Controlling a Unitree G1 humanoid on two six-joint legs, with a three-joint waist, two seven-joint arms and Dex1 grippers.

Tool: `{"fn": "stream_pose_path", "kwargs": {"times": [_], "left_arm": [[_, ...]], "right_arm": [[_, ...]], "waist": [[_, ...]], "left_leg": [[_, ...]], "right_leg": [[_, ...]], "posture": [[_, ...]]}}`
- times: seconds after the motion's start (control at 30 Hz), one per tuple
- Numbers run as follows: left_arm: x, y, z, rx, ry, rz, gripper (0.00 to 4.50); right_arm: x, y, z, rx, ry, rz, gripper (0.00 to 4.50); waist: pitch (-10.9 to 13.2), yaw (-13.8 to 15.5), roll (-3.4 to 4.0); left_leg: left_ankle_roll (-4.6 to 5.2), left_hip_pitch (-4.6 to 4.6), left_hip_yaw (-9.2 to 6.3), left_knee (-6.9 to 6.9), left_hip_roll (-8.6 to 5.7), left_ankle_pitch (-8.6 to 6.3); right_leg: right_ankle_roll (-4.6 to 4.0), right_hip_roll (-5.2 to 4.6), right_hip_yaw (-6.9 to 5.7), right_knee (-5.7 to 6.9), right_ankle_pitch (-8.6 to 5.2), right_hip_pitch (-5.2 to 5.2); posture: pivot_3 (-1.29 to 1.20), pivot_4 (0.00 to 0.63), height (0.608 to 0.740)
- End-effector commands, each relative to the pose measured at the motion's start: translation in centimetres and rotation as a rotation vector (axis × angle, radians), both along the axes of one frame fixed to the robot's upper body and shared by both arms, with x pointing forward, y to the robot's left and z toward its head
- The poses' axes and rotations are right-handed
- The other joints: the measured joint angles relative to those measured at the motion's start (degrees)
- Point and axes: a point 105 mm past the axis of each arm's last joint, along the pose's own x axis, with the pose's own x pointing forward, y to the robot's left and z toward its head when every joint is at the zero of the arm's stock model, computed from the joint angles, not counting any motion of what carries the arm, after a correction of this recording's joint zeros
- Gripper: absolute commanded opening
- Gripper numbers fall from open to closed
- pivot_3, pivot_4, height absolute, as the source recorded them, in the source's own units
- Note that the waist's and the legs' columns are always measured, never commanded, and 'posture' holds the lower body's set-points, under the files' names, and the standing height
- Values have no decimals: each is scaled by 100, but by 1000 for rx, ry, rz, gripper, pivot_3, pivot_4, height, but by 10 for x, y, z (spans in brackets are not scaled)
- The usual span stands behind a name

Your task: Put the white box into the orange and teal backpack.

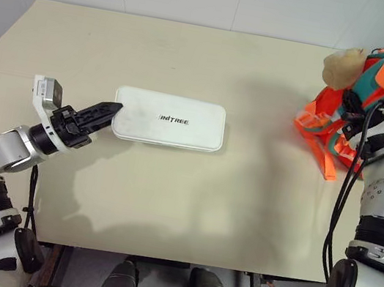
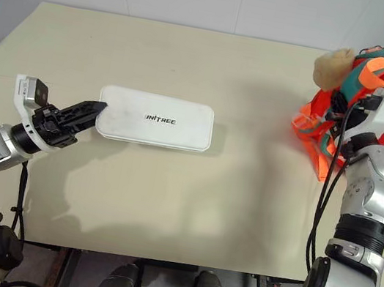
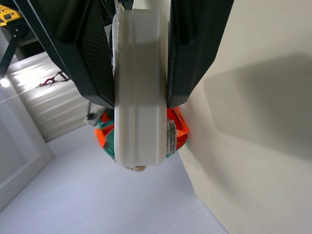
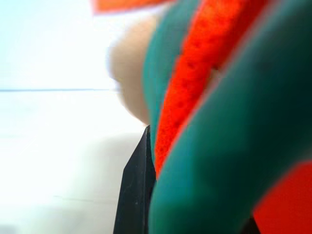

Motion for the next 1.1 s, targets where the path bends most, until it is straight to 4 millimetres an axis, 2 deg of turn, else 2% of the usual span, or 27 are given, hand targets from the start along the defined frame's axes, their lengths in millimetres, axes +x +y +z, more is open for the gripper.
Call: {"fn": "stream_pose_path", "kwargs": {"times": [0.03,0.3,0.53,0.63,0.77,1.0,1.1], "left_arm": [[-3,6,14,-7,-60,9,1274],[9,22,20,9,-66,62,1273],[15,29,25,30,-77,76,1273],[16,32,26,37,-79,78,1273],[14,40,29,55,-85,88,1273],[2,57,37,96,-104,94,1273],[-2,61,41,113,-119,99,1273]], "right_arm": [[-16,22,24,-24,-81,91,1],[-52,79,50,8,-138,353,1],[-101,132,70,-18,-169,668,1],[-114,141,71,-37,-164,741,1],[-144,156,69,-100,-137,928,1],[-183,159,61,-119,-43,1153,1],[-193,160,58,-124,-18,1208,1]], "waist": [[0,10,0],[2,-1,3],[2,20,4],[3,19,4],[3,24,4],[3,33,4],[3,35,4]], "left_leg": [[0,-1,0,-1,0,0],[0,-2,1,-5,1,0],[1,-25,0,-8,1,-1],[3,-38,0,-7,1,-2],[4,-49,1,-9,1,-2],[7,-50,2,-10,1,-4],[8,-50,2,-9,1,-4]], "right_leg": [[0,0,0,-1,0,0],[-2,1,3,0,-1,-8],[-3,0,3,-3,-2,-26],[-3,0,3,-5,-2,-39],[-3,0,3,-6,-3,-51],[-4,-2,3,-9,-4,-53],[-6,-2,3,-10,-5,-53]], "posture": [[0,150,740],[0,150,740],[0,150,740],[0,150,740],[0,150,740],[0,150,740],[0,150,740]]}}
